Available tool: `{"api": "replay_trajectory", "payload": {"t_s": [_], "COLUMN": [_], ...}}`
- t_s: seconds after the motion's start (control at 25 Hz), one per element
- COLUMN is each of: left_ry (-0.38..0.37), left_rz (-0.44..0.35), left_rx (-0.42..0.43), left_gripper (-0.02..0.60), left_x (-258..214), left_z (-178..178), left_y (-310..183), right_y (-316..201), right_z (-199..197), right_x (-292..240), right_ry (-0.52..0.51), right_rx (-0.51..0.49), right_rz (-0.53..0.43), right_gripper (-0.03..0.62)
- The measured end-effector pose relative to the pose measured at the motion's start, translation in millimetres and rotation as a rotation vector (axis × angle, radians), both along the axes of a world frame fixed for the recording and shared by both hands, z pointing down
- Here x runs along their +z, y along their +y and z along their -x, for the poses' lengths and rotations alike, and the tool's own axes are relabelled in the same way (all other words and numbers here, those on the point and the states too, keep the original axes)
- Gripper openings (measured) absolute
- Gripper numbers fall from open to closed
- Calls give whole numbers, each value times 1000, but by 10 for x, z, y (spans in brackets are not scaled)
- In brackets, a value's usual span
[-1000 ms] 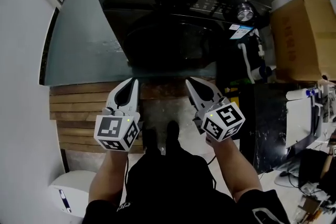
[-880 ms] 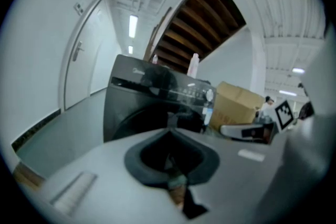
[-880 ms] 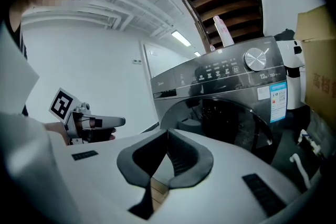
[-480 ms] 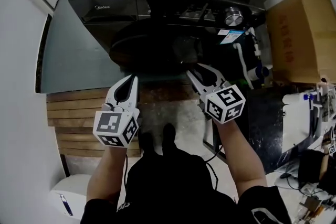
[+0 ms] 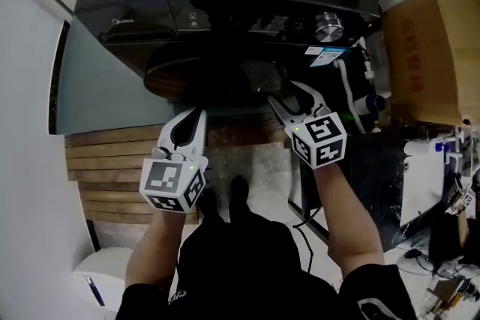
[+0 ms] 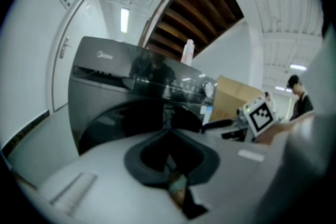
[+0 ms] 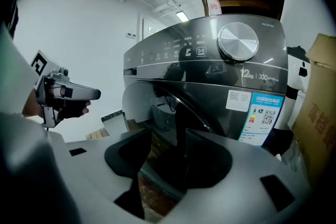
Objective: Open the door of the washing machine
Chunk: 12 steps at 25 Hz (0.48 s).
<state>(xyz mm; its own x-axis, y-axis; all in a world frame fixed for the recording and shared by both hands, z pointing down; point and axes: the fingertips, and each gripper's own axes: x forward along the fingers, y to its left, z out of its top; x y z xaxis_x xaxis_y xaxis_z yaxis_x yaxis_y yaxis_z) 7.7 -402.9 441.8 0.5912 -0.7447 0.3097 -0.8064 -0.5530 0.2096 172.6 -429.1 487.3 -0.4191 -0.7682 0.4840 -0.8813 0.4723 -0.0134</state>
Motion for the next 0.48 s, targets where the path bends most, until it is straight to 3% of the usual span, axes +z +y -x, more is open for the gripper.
{"api": "replay_trajectory", "payload": {"t_s": [0.48], "left_ry": [-3], "left_rz": [8], "left_rx": [3], "left_gripper": [5], "left_x": [26], "left_z": [-184], "left_y": [-84], "right_y": [-226], "right_z": [-419], "right_x": [32], "right_ry": [140], "right_rx": [-9], "right_rz": [7], "right_gripper": [216]}}
